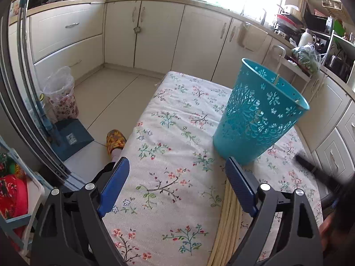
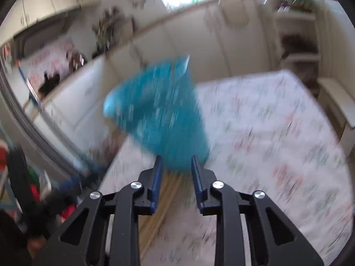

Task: Organize utensils
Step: 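Carry the stick in the right gripper over the teal basket and release it, then grasp another stick with the left gripper while the right gripper closes on a stick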

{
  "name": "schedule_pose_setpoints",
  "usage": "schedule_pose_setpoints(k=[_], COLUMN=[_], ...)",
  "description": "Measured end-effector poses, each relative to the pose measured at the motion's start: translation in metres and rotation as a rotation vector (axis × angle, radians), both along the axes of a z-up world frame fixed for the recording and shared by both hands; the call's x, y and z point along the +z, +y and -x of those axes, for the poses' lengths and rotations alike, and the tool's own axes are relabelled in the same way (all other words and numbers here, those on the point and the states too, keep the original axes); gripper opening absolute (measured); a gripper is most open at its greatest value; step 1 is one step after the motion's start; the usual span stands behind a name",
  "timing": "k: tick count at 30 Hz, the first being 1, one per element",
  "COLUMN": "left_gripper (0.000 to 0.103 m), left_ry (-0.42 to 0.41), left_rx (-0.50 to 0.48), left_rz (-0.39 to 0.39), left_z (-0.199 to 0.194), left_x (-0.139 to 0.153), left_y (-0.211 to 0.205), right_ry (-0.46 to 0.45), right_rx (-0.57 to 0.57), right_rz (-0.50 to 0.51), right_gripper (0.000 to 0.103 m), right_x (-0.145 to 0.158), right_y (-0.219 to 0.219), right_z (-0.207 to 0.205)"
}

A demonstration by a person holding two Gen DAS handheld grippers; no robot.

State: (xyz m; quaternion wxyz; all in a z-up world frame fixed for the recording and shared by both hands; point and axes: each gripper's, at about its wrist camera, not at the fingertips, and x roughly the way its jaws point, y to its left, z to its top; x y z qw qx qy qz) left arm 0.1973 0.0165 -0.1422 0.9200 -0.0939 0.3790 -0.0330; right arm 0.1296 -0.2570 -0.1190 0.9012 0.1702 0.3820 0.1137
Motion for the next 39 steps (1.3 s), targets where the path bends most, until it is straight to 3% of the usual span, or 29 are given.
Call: schedule_pose_setpoints(k=[3, 9, 14, 21, 31, 34, 39], left_gripper=[0.084, 0.084, 0.085, 0.084, 0.084, 0.084, 0.084], left_ry=[0.004, 0.018, 0.053, 0.123, 0.16, 0.175, 0.2], left_rx=[0.001, 0.021, -0.019, -0.132, -0.216, -0.196, -0.153], left_rz=[-0.009, -0.008, -0.017, -0.101, -0.192, -0.233, -0.215], left_z=[0.004, 0.006, 0.001, -0.017, -0.042, -0.046, -0.049], left_x=[-0.001, -0.004, -0.014, -0.036, -0.054, -0.058, -0.059], left_y=[0.002, 0.012, 0.004, -0.032, -0.074, -0.079, -0.067], right_ry=[0.092, 0.175, 0.145, 0.144, 0.153, 0.144, 0.141], right_rx=[0.041, 0.048, 0.083, 0.175, 0.13, 0.118, 0.12], right_rz=[0.034, 0.109, 0.179, 0.341, 0.268, 0.246, 0.226], right_gripper=[0.018, 0.014, 0.014, 0.012, 0.012, 0.012, 0.012], right_x=[-0.028, -0.049, -0.047, -0.047, -0.053, -0.054, -0.055], right_y=[0.023, 0.043, 0.055, 0.043, -0.004, -0.006, -0.007], right_z=[-0.01, -0.031, -0.033, -0.024, -0.018, -0.016, -0.016])
